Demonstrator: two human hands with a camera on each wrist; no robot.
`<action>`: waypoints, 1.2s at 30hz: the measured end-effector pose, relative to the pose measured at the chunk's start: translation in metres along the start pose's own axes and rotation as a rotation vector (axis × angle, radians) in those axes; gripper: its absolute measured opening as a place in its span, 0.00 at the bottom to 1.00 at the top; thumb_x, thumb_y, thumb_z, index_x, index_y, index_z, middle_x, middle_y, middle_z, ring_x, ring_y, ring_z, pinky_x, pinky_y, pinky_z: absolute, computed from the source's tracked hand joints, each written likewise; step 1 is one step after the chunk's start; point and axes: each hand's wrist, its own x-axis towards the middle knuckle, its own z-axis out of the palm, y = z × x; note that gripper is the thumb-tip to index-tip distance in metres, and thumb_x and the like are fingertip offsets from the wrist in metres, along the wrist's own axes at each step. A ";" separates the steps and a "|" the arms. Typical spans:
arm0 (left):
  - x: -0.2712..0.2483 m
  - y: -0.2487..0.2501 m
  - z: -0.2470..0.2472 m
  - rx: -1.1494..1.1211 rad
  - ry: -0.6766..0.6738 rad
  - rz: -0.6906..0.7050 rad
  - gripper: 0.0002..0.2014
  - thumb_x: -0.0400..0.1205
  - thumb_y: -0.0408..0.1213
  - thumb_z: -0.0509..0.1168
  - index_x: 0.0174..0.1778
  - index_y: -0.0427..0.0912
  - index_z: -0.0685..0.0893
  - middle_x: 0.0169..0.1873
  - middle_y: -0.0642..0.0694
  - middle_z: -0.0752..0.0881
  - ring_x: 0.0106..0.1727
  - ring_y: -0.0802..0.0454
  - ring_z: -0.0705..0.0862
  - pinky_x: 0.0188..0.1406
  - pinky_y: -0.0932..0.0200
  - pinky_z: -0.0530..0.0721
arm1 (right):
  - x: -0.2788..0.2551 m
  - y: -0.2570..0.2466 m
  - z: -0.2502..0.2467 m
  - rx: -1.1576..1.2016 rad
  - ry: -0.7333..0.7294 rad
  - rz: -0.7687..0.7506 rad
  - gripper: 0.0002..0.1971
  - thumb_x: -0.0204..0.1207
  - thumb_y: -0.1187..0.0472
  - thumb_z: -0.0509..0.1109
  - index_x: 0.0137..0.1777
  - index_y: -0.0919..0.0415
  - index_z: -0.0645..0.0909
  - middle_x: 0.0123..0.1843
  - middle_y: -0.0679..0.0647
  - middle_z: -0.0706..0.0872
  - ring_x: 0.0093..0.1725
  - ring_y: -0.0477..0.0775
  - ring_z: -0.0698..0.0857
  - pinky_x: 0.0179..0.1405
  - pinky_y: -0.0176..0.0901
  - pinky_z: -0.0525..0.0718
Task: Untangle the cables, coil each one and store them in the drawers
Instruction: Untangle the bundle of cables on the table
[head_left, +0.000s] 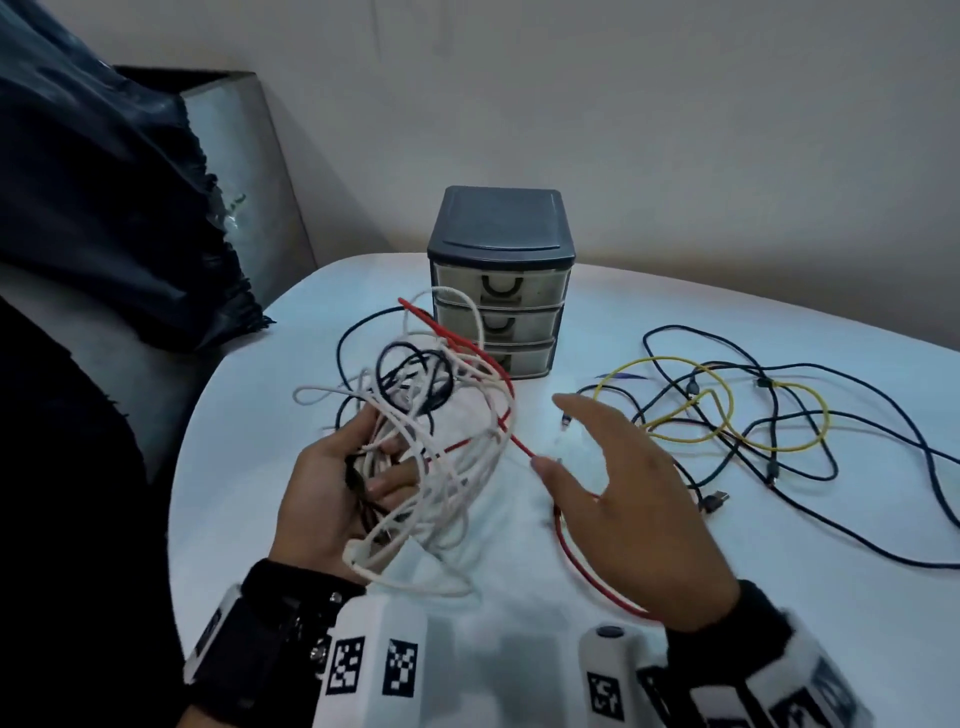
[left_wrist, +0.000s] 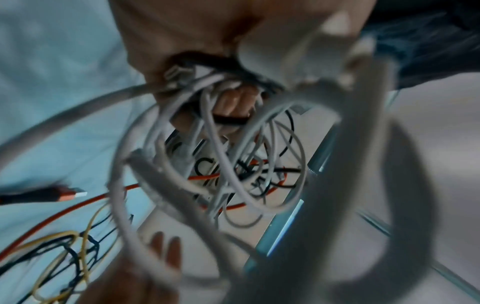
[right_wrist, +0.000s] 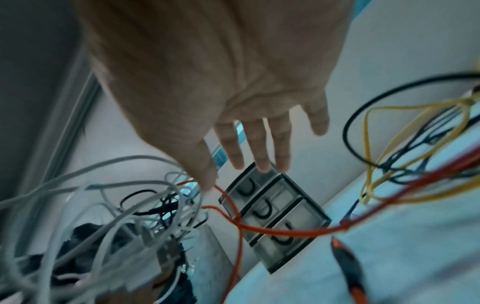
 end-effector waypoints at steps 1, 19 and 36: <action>0.000 -0.002 0.002 0.055 0.003 -0.001 0.17 0.84 0.46 0.59 0.30 0.44 0.75 0.20 0.52 0.68 0.20 0.59 0.54 0.18 0.66 0.53 | 0.002 -0.001 -0.001 0.101 0.046 -0.004 0.23 0.81 0.46 0.68 0.75 0.47 0.75 0.69 0.41 0.82 0.69 0.35 0.77 0.71 0.30 0.71; -0.014 0.012 -0.001 0.299 -0.073 0.014 0.20 0.61 0.43 0.81 0.32 0.43 0.75 0.23 0.50 0.63 0.18 0.58 0.54 0.13 0.67 0.53 | 0.028 0.039 -0.034 0.699 0.703 0.409 0.12 0.84 0.59 0.67 0.37 0.55 0.77 0.25 0.52 0.87 0.15 0.52 0.69 0.17 0.36 0.67; -0.019 0.021 0.001 0.227 0.109 0.174 0.13 0.72 0.44 0.67 0.23 0.44 0.80 0.18 0.51 0.62 0.25 0.54 0.49 0.20 0.61 0.49 | -0.010 0.252 -0.119 0.928 0.624 0.603 0.17 0.72 0.43 0.67 0.60 0.23 0.77 0.26 0.48 0.75 0.21 0.53 0.72 0.17 0.61 0.62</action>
